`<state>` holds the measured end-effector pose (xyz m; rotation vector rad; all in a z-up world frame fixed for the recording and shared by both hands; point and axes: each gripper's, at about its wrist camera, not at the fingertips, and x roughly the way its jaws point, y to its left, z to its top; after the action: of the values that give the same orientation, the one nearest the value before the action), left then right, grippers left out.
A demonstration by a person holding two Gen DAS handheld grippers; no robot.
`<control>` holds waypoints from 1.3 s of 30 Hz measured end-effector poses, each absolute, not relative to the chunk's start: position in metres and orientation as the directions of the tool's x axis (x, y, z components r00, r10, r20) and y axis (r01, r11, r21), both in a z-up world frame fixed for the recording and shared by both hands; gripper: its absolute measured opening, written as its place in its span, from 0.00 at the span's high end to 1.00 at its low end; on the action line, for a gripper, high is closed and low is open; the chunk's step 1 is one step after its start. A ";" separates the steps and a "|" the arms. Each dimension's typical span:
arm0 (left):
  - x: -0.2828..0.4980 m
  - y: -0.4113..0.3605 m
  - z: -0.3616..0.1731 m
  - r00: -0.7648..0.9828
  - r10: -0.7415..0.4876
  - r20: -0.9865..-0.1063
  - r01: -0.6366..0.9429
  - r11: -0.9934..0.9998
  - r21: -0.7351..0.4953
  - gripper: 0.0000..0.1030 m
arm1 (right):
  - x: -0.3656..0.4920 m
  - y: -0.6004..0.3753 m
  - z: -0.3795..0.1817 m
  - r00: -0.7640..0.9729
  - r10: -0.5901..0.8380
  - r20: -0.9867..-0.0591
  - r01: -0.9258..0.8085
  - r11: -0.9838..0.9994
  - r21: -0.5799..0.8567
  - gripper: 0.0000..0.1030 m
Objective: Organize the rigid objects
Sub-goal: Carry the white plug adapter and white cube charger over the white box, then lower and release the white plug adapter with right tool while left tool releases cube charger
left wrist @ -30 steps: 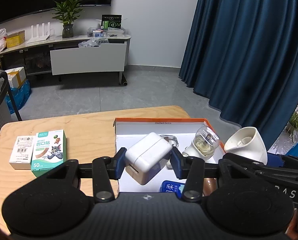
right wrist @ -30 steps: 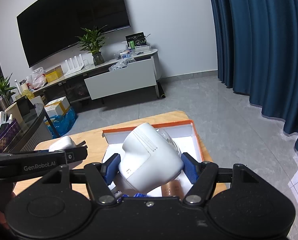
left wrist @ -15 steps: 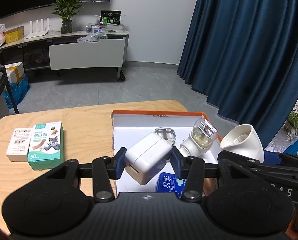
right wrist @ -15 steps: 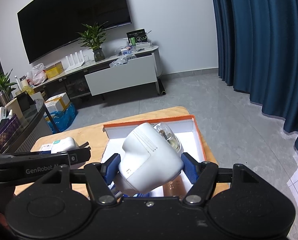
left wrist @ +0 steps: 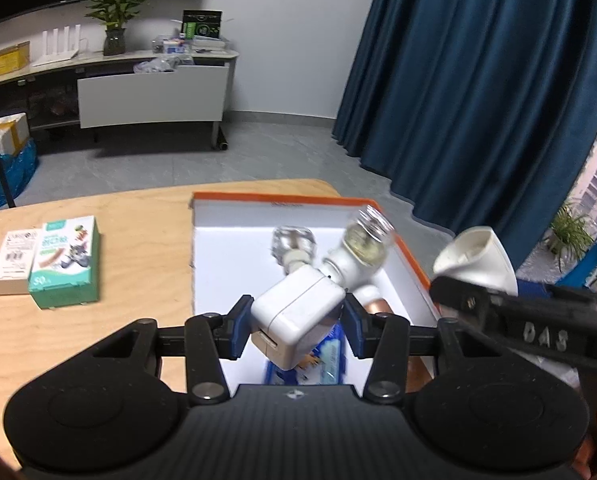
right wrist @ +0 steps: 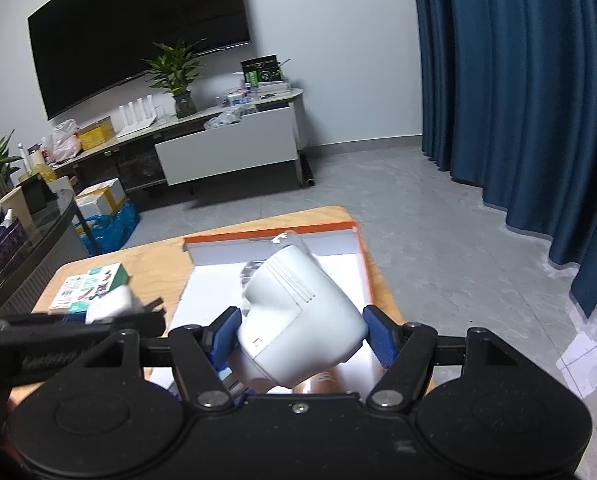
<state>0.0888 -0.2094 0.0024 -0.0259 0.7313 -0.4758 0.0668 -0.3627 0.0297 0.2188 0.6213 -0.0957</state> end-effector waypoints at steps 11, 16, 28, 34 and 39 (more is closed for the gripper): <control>0.075 -0.219 -0.006 0.618 -0.443 -0.650 0.437 0.880 -0.185 0.54 | 0.065 -0.368 0.023 0.800 -0.013 -0.599 0.155 0.970 0.185 0.22; 0.074 -0.220 -0.008 0.608 -0.456 -0.650 0.446 0.873 -0.196 0.54 | 0.067 -0.366 0.024 0.801 -0.007 -0.599 0.146 0.972 0.183 0.22; 0.072 -0.225 -0.008 0.603 -0.464 -0.649 0.464 0.866 -0.188 0.54 | 0.074 -0.359 0.024 0.797 0.007 -0.603 0.127 0.976 0.179 0.22; 0.071 -0.226 -0.009 0.600 -0.464 -0.652 0.467 0.864 -0.185 0.54 | 0.075 -0.357 0.023 0.798 0.010 -0.603 0.122 0.976 0.178 0.22; 0.071 -0.228 -0.010 0.598 -0.461 -0.656 0.468 0.865 -0.182 0.54 | 0.075 -0.357 0.021 0.794 0.014 -0.608 0.118 0.977 0.176 0.22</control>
<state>0.0713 -0.2277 -0.0103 0.0095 0.7577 -0.5388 0.0750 -0.3565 0.0214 0.2095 0.6525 -0.0561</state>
